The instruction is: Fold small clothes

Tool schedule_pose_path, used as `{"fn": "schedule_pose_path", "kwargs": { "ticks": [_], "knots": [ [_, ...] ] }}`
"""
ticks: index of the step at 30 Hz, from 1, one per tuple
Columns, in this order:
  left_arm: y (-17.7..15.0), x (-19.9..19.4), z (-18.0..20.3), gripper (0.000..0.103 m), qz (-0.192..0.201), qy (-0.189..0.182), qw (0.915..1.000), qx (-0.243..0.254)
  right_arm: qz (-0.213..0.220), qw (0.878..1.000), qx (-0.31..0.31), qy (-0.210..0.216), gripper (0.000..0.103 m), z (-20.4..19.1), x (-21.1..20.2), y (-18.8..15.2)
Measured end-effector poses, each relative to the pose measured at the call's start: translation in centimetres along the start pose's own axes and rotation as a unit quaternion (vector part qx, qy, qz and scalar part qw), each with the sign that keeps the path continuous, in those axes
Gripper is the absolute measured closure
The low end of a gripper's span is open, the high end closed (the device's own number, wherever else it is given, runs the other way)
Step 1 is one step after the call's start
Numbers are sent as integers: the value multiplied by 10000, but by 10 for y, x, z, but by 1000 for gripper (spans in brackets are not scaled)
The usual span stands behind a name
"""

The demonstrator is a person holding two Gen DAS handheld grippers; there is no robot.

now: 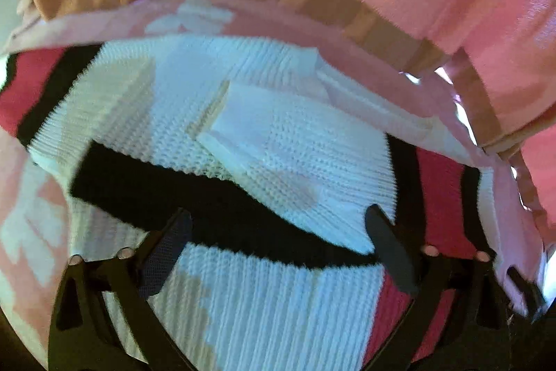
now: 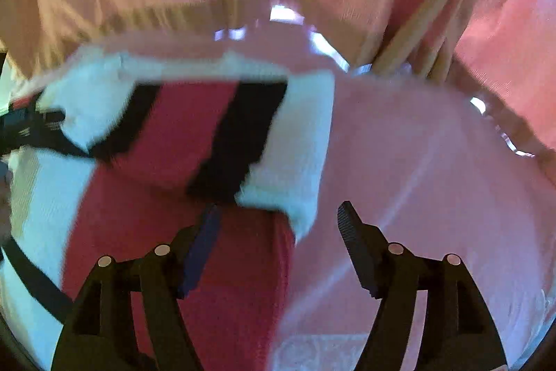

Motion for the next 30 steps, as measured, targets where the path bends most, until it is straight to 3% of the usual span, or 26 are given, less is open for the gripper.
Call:
{"fn": "schedule_pose_path", "kwargs": {
  "ticks": [1,3,4,5,7,10,13,16,20,21,23,24,25,27,30],
  "knots": [
    [0,4,3,44,-46,-38,10000,12,19,10000,-58,-19,36,-1,6,-1],
    [1,8,5,61,-19,47,9999,111,21,9999,-132,-86,41,1,20,0],
    [4,5,6,78,120,91,9996,244,18,10000,-73,-58,69,4,27,2],
    [5,4,7,83,129,85,9994,321,14,10000,47,-2,93,4,30,4],
    [8,-1,8,88,189,99,9990,402,282,9986,395,203,94,10,20,17],
    [7,4,5,88,189,275,9981,508,630,9964,549,161,94,22,1,26],
    [5,10,0,88,175,337,9980,511,38,9969,791,24,94,43,29,-4],
    [5,6,-2,88,157,319,9984,440,-28,9972,747,18,93,39,29,-4],
    [15,-16,-13,84,236,-18,9997,39,277,9957,880,-117,81,18,-19,10],
    [23,-30,-20,75,396,-167,9990,-112,500,9955,771,-236,76,8,-38,17],
    [36,-52,-40,41,698,-114,9968,-379,986,9925,681,-241,44,-10,-65,26],
    [46,-65,-63,17,944,102,9934,-646,1149,9907,714,-139,41,-17,-72,31],
    [51,-72,-77,9,1090,231,9905,-810,1273,9892,723,90,40,-32,-75,34],
    [67,-85,-126,7,1387,542,9805,-1286,1278,9904,429,299,40,-62,-69,38],
    [81,-82,-209,7,1330,915,9650,-2068,1160,9930,-241,-21,41,-97,-54,41]
  ]
}}
Point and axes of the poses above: each gripper's, at about its wrist camera, not at the fingertips, and x roughly the way its jaws point, z to its right, y to its top, the point moved 9 cm from there along x, roughly the way its jaws point, and after that the axes turned 13 degrees about y, right-handed, at the moved point
